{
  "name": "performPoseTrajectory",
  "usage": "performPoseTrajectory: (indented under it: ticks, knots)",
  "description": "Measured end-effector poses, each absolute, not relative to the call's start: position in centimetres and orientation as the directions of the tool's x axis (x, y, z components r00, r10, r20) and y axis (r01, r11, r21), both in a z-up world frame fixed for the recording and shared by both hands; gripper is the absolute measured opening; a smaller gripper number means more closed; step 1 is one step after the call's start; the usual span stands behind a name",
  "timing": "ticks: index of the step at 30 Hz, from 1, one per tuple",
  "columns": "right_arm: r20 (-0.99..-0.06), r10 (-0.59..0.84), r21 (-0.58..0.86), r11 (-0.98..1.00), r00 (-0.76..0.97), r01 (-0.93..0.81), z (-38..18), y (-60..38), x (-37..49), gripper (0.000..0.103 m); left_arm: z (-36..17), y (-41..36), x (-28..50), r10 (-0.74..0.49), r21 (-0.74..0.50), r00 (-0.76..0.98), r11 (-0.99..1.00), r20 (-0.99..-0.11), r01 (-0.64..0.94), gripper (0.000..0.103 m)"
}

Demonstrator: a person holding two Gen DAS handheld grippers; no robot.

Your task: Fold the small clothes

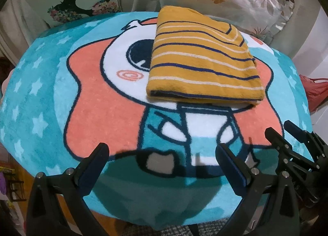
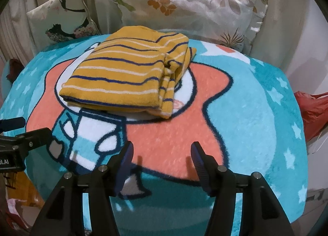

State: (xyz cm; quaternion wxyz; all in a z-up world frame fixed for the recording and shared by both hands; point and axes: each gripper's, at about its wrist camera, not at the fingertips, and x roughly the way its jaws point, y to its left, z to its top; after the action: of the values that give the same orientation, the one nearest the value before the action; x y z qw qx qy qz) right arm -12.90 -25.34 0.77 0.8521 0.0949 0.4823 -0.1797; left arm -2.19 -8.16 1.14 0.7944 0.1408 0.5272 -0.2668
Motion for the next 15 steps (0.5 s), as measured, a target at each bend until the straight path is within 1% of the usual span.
performPoseTrajectory:
  ticks: [15]
  knots:
    - [-0.841, -0.238, -0.044, 0.925, 0.486, 0.376, 1.0, -24.7, -12.5, 0.065, 0.9, -9.3, -2.8, -0.258, -0.028, 0.312, 0.809, -0.915, 0.588, 0.103]
